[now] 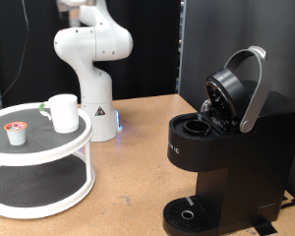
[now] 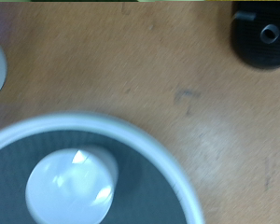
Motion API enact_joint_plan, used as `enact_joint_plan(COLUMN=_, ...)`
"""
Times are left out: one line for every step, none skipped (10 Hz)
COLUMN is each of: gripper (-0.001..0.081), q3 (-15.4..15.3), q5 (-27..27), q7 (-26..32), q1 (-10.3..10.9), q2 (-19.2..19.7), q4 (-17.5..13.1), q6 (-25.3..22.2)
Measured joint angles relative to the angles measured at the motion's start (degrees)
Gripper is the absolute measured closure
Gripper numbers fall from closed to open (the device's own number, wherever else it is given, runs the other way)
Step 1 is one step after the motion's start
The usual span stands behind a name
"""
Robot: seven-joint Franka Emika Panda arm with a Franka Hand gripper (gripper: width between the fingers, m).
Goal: Make a cup of coffee with the keurig machine
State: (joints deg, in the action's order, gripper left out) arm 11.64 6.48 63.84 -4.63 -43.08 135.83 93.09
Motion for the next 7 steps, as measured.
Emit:
enact_joint_plan(gripper=0.0001, q3=1.51, q5=2.12, q7=2.64, q1=-0.38, q2=0.66, q4=-0.23, q6=-0.49)
enact_joint_plan(gripper=0.0001, q3=3.20, q5=3.64, q7=5.26, q1=-0.69, q2=1.29, q4=-0.51, q6=-0.53)
enact_joint_plan(gripper=0.0001, q3=4.98, q5=4.64, q7=7.61, q1=-0.92, q2=1.74, q4=-0.96, q6=-0.53)
enact_joint_plan(gripper=0.0001, q3=6.03, q5=4.76, q7=9.09, q1=-0.92, q2=2.39, q4=-1.70, q6=-0.53)
enact_joint_plan(gripper=0.0001, q3=5.81, q5=4.76, q7=8.82, q1=-0.91, q2=2.40, q4=-1.58, q6=-0.53)
enact_joint_plan(gripper=0.0001, q3=5.98, q5=4.76, q7=10.17, q1=-0.90, q2=2.40, q4=-1.51, q6=-0.60)
enact_joint_plan(gripper=0.0001, q3=6.81, q5=4.76, q7=11.66, q1=-0.92, q2=2.38, q4=-1.50, q6=-0.44)
